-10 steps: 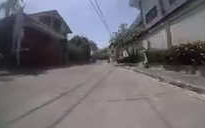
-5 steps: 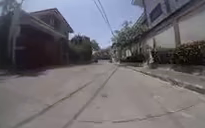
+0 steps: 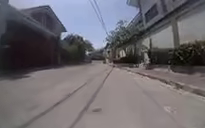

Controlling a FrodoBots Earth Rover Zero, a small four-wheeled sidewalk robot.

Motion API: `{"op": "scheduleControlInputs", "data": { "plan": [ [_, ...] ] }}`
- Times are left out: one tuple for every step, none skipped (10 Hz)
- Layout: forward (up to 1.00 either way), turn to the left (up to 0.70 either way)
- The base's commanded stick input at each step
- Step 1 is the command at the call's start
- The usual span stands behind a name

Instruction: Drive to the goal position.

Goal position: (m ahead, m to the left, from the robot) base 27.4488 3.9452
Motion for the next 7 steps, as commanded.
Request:
{"op": "scheduleControlInputs", "data": {
  "plan": [
    [1.00,0.00],
    [1.00,0.00],
    [1.00,0.00],
    [1.00,0.00],
    [1.00,0.00],
    [1.00,0.00],
    [1.00,0.00]
  ]
}}
